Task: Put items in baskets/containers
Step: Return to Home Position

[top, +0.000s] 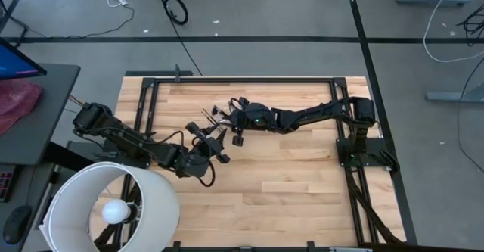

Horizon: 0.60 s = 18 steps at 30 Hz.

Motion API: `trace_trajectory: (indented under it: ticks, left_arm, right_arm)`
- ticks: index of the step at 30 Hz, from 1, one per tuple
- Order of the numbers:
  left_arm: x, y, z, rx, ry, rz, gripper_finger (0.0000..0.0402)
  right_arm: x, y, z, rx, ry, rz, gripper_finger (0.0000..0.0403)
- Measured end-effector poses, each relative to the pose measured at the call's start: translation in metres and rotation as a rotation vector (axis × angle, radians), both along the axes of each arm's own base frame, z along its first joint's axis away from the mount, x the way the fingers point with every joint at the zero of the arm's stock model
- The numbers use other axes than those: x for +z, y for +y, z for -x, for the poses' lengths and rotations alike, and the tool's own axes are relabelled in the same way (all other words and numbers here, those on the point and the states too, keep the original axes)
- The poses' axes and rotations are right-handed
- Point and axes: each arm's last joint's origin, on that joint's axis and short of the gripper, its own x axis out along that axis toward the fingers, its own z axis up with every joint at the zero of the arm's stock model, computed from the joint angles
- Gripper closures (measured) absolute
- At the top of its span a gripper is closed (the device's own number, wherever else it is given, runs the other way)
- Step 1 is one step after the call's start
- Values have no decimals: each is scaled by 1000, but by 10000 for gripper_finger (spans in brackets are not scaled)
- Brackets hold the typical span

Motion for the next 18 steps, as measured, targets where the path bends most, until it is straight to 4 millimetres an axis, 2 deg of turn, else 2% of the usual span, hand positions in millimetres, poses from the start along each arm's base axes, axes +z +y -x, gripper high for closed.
trace_trajectory:
  ticks: [6, 9, 12, 14, 18]
  left_arm:
    - [0, 0, 0, -1, 16, -12, 257]
    - [2, -4, 3, 28, 10, -30, 257]
    - [8, -11, 12, 58, -17, -45, 257]
    - [15, -16, 19, 61, -37, -46, 257]
    - [37, -19, 40, 14, -83, -16, 257]
  right_arm:
    - [4, 2, 1, 9, -3, 13, 285]
    - [19, 8, 7, 39, 6, 62, 275]
    - [45, 18, 22, 69, 25, 75, 269]
    - [69, 25, 38, 80, 20, 65, 268]
    - [122, 40, 84, 96, -5, 22, 270]
